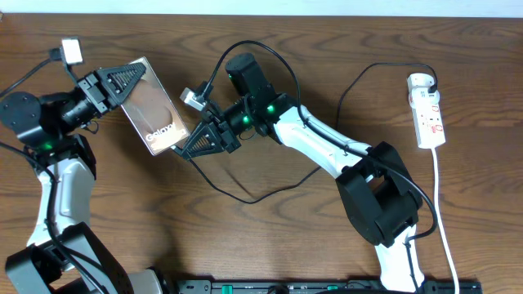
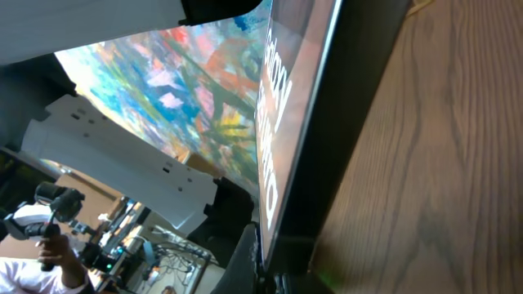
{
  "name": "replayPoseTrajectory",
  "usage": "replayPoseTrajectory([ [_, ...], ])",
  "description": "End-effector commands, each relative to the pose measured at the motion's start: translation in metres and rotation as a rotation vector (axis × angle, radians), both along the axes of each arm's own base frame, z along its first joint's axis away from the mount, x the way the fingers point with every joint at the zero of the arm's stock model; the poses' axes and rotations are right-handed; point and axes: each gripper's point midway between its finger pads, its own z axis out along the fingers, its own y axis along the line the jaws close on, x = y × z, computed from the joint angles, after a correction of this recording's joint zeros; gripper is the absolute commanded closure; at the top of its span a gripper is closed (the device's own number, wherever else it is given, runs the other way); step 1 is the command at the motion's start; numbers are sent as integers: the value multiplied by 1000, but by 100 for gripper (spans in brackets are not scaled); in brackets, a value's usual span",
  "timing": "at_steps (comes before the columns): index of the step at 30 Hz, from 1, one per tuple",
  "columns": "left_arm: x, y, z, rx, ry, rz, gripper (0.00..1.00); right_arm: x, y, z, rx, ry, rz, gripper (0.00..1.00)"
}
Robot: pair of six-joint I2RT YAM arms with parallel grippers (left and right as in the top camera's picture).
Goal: Plug charger to phone and switch on socket
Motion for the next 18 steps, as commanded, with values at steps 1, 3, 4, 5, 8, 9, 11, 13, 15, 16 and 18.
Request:
replayPoseTrajectory([
  [1,-3,10,1,16,-21,26,93,0,-3,7,12,-3,7,99],
  [3,0,21,2,4,-16,72,93,0,-3,7,12,-3,7,99],
  [4,1,24,2,-2,-13,87,93,0,-3,7,13,-3,7,99],
  [5,2,28,3,-8,-9,101,93,0,-3,7,12,-3,7,99],
  [8,2,37,3,-13,-7,130,93,0,-3,7,10,0,7,99],
  [9,2,39,3,-13,-7,137,93,0,-3,7,9,1,7,99],
  [11,1,45,3,-14,-7,154,93,-1,-3,6,5,5,6,99],
  [13,1,55,3,-16,-8,182,93,0,-3,4,-6,12,-1,99],
  [15,0,65,4,-26,2,210,93,7,0,-5,-65,26,-56,99],
  [16,-1,71,4,-31,7,224,93,14,2,-15,-125,42,-111,99],
  [18,-4,80,3,-33,11,245,93,31,1,-41,-270,63,-238,99],
])
